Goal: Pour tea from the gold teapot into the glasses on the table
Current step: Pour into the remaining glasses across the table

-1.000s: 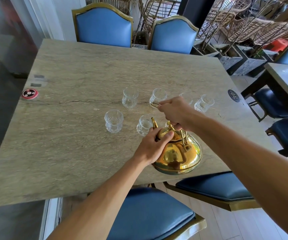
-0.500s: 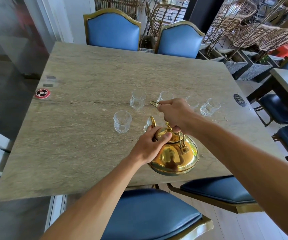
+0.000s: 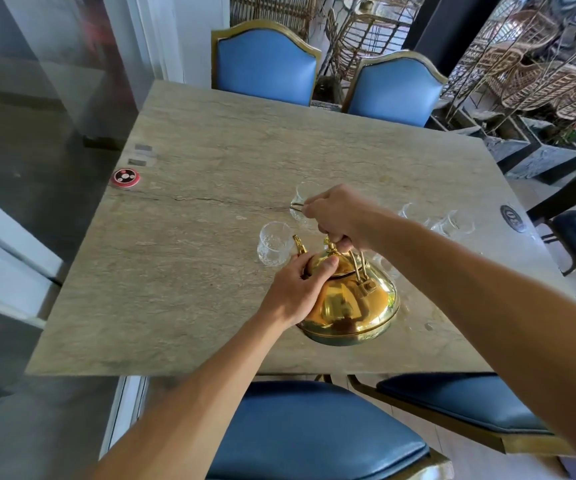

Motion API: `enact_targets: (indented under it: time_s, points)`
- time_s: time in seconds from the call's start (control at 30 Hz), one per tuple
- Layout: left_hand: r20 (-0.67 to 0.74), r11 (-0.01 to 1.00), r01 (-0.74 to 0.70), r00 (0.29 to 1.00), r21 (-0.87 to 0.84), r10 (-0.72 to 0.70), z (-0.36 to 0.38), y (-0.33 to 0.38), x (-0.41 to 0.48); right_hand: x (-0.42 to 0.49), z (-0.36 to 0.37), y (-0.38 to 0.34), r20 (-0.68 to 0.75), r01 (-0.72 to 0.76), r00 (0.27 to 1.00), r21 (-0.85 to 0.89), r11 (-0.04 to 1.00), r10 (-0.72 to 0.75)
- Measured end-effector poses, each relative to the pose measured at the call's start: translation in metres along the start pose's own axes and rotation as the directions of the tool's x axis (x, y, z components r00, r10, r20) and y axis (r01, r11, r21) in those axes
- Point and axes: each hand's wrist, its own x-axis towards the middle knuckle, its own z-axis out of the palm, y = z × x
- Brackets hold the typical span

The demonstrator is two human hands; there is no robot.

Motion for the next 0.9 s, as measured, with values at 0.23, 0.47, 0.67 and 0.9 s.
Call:
enact_targets:
  time_s: [0.23,0.47,0.67,0.9]
  points:
    - [-0.003,0.998,0.036,0.999,-0.053,-0.036,-0.011,0.005,0.004,0.016,0.009,-0.016,0.008,-0.028,1.000,-0.023,0.999,0.028]
    - [-0.010,0.996,0.067,0.998,-0.061,-0.068,-0.013,0.004,0.006,0.018,0.011,-0.020,0.011,-0.036,0.999,-0.032,0.999,0.036]
    - [-0.004,0.993,0.077,0.997,-0.087,-0.078,-0.014,0.001,0.009,0.020,0.011,-0.023,0.030,-0.034,0.999,-0.054,0.998,0.036]
    - [0.005,0.991,0.064,0.998,-0.114,-0.064,-0.015,-0.003,0.013,0.024,0.013,-0.026,0.036,-0.052,0.998,-0.077,0.996,0.055]
